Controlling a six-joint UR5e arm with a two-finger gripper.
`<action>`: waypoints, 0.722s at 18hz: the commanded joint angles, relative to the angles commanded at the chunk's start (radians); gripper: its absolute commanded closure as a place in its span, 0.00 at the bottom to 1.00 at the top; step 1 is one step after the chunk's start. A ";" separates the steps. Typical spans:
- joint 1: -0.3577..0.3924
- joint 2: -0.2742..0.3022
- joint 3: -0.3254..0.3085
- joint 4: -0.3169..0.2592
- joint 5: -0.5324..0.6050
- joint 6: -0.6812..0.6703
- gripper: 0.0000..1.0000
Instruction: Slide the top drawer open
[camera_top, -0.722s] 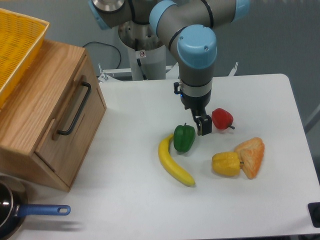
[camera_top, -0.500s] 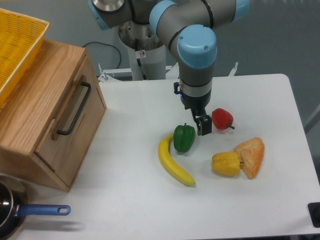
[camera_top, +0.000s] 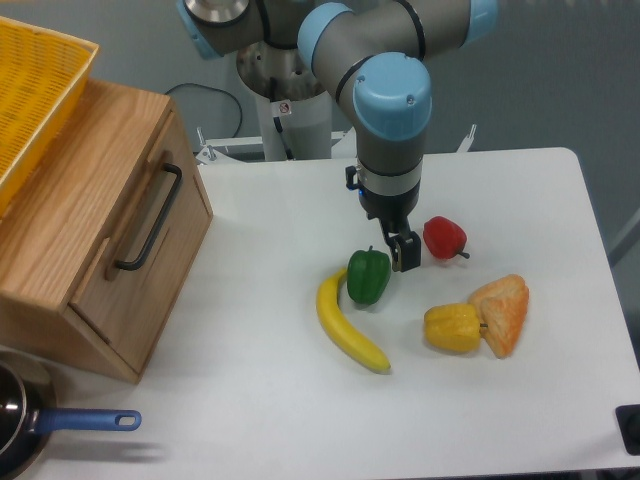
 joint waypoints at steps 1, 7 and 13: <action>0.000 0.000 0.000 0.000 0.002 -0.037 0.00; -0.025 -0.008 0.002 0.000 -0.009 -0.290 0.00; -0.063 -0.011 0.000 0.000 -0.046 -0.465 0.00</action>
